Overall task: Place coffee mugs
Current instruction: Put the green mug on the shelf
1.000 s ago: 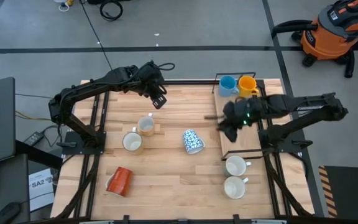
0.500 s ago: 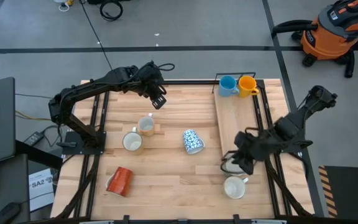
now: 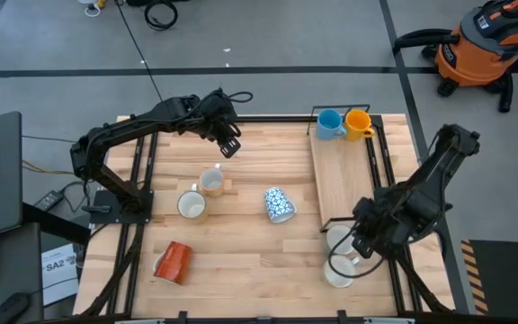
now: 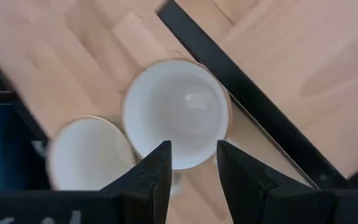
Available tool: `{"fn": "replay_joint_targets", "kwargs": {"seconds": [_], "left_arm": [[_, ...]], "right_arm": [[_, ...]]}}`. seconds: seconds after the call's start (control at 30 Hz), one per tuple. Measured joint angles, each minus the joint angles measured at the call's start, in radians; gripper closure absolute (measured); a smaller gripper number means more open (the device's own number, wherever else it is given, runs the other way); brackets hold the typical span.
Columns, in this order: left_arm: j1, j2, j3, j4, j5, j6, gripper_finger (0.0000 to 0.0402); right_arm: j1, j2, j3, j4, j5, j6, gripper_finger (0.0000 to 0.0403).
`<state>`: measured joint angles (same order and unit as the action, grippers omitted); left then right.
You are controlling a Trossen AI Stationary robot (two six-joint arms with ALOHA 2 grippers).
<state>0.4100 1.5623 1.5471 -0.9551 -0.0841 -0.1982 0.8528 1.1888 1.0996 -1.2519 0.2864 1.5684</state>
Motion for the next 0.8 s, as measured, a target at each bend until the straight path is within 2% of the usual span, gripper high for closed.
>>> {"fn": "replay_joint_targets", "kwargs": {"seconds": [0.8], "left_arm": [[0.0,0.0,0.0,0.001,0.0,0.0,0.0288]], "right_arm": [[0.0,0.254,0.0,-0.08,-0.027,0.029,0.027]]}}
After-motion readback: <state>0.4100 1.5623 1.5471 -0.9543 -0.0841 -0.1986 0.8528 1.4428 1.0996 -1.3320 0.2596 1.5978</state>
